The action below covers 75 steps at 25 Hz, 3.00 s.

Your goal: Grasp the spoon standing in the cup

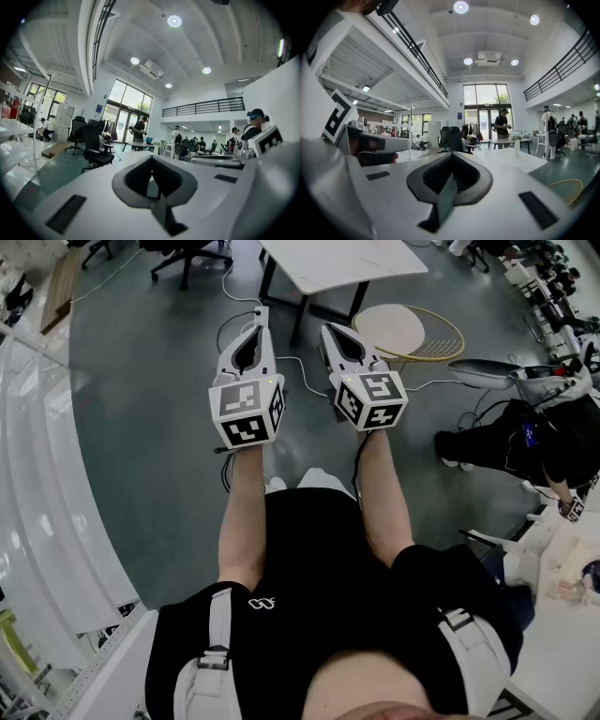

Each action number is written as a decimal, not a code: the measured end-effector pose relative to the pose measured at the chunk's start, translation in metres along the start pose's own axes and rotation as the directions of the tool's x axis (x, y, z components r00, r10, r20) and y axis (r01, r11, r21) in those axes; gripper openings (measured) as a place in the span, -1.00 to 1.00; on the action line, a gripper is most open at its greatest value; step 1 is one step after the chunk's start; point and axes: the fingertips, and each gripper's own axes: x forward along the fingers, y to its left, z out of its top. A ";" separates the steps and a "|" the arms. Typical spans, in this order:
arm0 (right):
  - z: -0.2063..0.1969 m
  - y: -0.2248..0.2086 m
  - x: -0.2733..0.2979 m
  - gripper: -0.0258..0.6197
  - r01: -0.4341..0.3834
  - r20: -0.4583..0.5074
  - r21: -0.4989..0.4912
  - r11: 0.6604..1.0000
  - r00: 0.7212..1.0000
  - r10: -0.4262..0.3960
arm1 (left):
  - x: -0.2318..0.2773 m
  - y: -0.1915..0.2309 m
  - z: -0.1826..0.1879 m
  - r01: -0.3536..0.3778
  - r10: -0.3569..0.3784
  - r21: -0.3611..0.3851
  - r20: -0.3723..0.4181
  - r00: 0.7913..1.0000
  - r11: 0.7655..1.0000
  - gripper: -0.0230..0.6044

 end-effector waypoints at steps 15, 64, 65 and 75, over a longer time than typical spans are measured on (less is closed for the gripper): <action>-0.018 0.032 -0.017 -0.90 0.094 0.012 -0.002 0.996 0.996 -0.094 | -0.045 0.030 -0.023 -0.020 0.019 -0.016 -0.020 1.000 1.000 -0.89; -0.037 -0.177 0.144 -0.90 0.118 -0.049 0.110 0.987 0.992 -0.113 | 0.219 0.039 -0.043 -0.026 0.012 -0.140 -0.105 0.994 0.990 -0.89; -0.038 -0.184 0.155 -0.90 0.111 -0.057 0.108 0.988 0.993 -0.105 | 0.232 0.040 -0.046 -0.033 0.016 -0.147 -0.114 0.993 0.989 -0.89; -0.050 -0.290 0.276 -0.90 0.052 -0.089 0.149 0.988 0.995 -0.039 | 0.373 0.057 -0.062 -0.109 0.082 -0.146 -0.176 0.981 0.983 -0.89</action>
